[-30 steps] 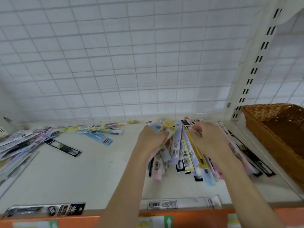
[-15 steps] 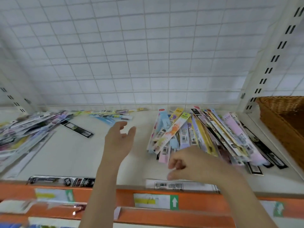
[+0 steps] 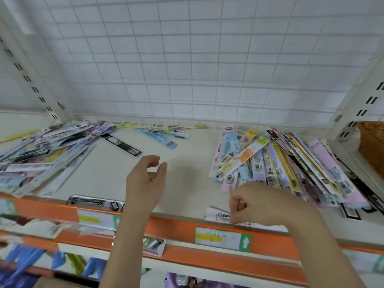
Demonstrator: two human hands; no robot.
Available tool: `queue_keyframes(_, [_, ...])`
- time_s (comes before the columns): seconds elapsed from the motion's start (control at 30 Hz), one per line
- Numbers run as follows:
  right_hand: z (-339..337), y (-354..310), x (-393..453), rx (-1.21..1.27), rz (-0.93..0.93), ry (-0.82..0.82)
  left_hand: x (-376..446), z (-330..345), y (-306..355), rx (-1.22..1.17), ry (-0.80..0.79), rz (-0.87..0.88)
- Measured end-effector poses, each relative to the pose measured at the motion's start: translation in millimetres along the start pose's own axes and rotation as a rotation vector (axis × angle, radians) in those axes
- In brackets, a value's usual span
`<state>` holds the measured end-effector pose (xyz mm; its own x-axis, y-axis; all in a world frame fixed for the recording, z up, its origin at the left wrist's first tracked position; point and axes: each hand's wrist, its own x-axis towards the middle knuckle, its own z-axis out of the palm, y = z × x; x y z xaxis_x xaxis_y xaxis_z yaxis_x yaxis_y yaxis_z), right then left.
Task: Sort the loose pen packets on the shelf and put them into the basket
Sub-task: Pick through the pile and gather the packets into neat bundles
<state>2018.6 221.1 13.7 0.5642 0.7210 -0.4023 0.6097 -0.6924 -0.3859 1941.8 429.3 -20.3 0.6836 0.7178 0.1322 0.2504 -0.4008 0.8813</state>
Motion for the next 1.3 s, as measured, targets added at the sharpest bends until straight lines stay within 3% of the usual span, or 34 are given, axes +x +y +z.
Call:
queue_keyframes(0.4, [-18.0, -69.7, 32.9, -0.026, -0.022, 0.143, 41.9, -85.8, -31.2, 0.055, -0.016, 0.107])
queue_keyframes(0.67, [-4.3, -137.6, 103.5, 0.279, -0.050, 0.476, 76.8, -154.9, -64.2, 0.037, -0.009, 0.072])
queue_keyframes(0.97, [8.0, -165.9, 142.6, 0.599, 0.004, 0.826, 95.8, -170.5, -84.6, 0.369, -0.588, 0.162])
queue_keyframes(1.17, [16.0, -160.3, 149.4, 0.377, 0.154, 0.986, 99.3, -159.8, -75.5, 0.427, -0.907, 0.190])
queue_keyframes(1.3, [22.2, -153.5, 151.0, 0.121, 0.308, 1.017, 101.3, -155.9, -71.8, 0.534, -0.988, 0.284])
